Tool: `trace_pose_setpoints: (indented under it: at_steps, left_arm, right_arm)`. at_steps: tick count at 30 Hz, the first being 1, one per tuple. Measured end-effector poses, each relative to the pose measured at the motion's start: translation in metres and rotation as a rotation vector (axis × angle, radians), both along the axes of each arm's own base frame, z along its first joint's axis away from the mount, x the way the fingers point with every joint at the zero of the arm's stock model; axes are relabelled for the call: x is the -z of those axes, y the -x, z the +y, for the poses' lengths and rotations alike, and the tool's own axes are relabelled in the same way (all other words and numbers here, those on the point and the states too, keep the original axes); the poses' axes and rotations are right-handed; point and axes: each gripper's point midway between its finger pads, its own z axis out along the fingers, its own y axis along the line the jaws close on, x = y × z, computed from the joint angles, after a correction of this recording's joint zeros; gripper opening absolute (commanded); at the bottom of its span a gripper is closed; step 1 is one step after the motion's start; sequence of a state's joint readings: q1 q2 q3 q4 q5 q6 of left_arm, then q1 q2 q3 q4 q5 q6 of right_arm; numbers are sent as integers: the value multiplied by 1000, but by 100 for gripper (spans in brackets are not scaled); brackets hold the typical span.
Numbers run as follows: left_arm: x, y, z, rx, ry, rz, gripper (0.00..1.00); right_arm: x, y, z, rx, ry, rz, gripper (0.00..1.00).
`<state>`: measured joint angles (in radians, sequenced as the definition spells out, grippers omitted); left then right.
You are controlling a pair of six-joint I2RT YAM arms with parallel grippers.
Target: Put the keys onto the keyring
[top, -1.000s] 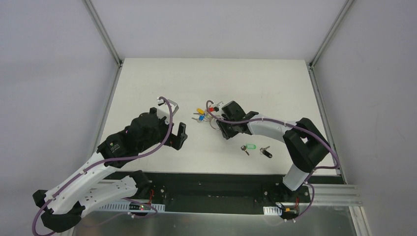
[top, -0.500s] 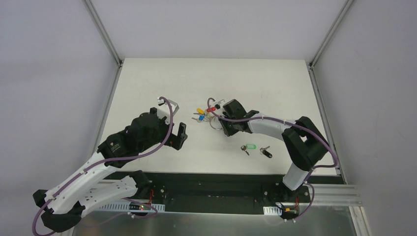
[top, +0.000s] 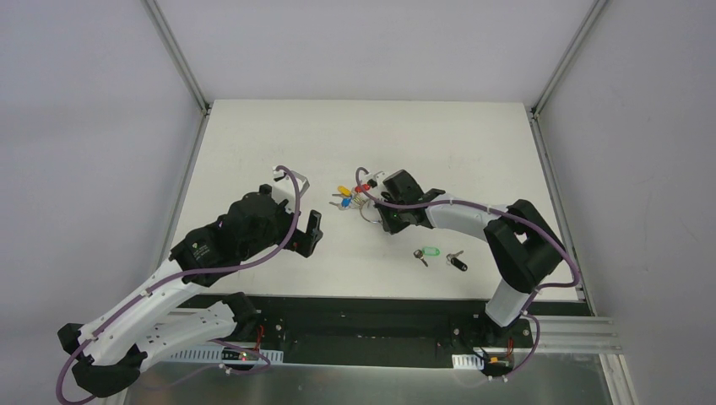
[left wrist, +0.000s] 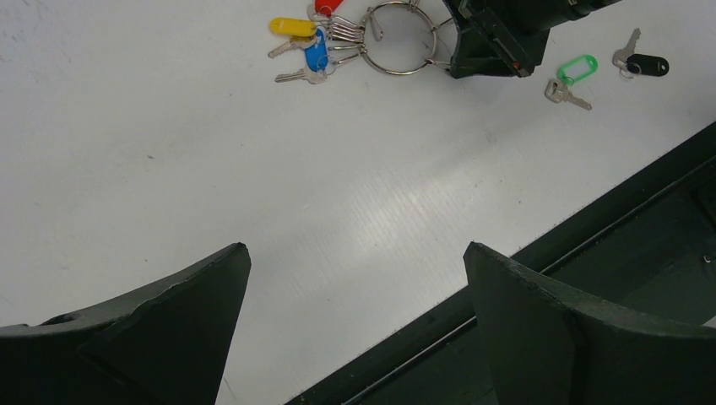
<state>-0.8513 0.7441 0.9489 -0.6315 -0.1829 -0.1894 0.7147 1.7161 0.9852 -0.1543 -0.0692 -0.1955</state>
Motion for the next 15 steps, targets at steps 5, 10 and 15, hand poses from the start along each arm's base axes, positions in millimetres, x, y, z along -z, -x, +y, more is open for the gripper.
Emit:
trace_pose_setpoints:
  at_steps: [5, 10, 15]
  left_arm:
    - [0, 0, 0, 0, 0, 0, 100]
    - [2, 1, 0, 1, 0, 0, 100]
    - [0, 5, -3, 40, 9, -4, 96]
  right_arm:
    - [-1, 4, 4, -22, -22, 16, 0]
    - [-6, 7, 3, -24, -17, 17, 0]
    - [-31, 15, -1, -25, -13, 0, 0]
